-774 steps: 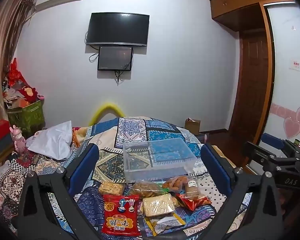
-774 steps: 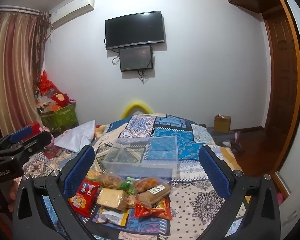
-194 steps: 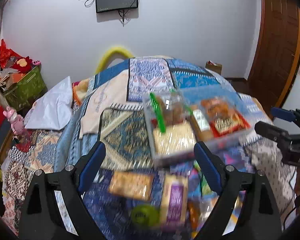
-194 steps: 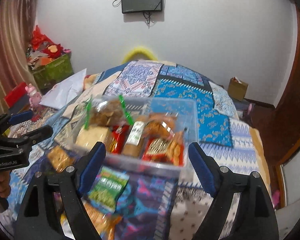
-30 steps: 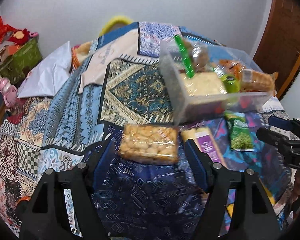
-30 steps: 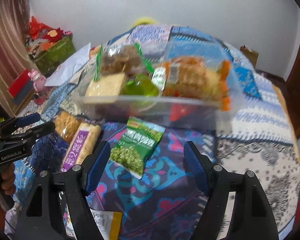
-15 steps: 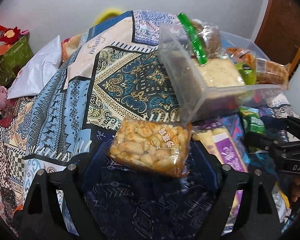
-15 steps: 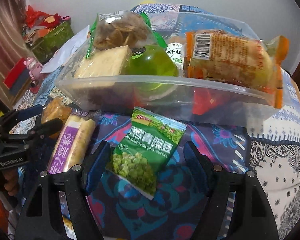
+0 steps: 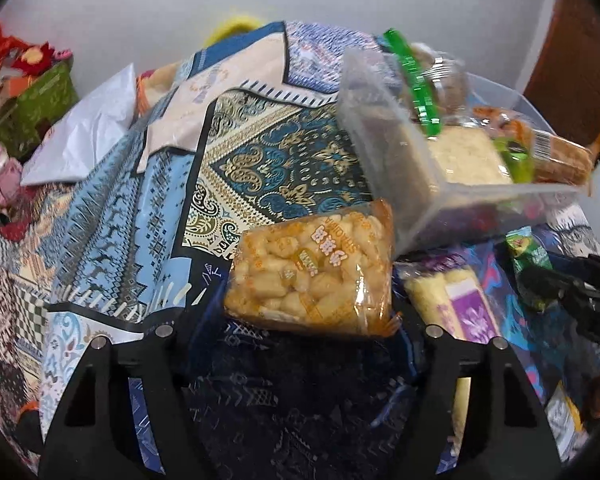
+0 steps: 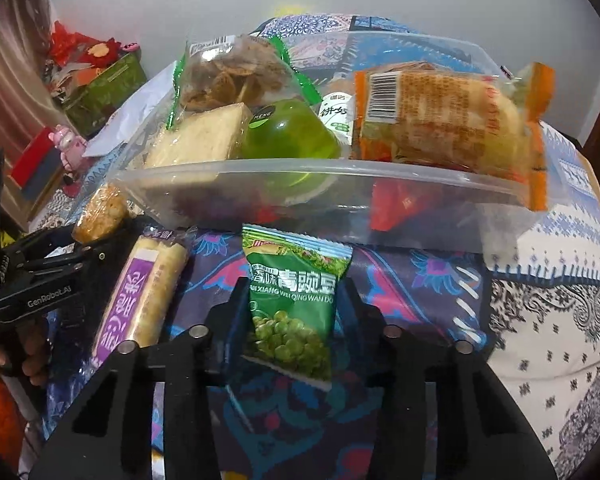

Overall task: Organize snacks
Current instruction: 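Lower the puffed-snack pack and pea bag into the clear box and open both grippers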

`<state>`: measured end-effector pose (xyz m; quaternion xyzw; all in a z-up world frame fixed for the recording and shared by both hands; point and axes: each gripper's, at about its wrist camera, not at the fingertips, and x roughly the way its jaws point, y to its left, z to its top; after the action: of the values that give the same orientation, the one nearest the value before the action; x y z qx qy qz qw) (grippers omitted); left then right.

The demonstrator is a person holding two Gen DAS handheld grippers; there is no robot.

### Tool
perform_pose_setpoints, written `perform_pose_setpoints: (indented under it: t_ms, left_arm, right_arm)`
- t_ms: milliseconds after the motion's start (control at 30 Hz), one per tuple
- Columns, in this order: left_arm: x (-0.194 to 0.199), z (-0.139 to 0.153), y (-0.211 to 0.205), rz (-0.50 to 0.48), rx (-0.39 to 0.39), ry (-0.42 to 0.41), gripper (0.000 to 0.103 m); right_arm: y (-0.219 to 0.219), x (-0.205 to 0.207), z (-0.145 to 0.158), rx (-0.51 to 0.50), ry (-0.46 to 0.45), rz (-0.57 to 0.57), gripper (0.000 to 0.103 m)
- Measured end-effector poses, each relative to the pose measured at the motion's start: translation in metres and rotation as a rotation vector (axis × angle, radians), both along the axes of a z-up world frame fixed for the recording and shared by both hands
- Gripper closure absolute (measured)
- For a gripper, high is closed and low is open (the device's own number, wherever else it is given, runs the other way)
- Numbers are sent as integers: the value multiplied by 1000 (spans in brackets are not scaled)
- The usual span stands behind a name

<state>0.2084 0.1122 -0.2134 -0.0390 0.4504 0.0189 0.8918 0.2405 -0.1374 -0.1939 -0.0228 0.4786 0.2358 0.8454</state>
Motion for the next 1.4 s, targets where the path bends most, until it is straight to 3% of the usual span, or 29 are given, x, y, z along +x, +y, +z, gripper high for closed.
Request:
perform_pose_setpoints:
  t_ms: [233,633,1067,1400]
  left_arm:
    - [-22,31,-6,7,-5,-56,32]
    - [-40,89,-42,-50,3,-156,32]
    - [2,116,-77,-77,-42,-210,32]
    - [54,116,-104,-105,-47,-216,32]
  right_arm:
    - [-11,-15,12,9,-27,-4,72]
    - [-37,-27,62,73,-148,-39,72]
    - [-63,-3,108,134,-272,-78,72]
    - [-67,35,113,162,-297,-105,72]
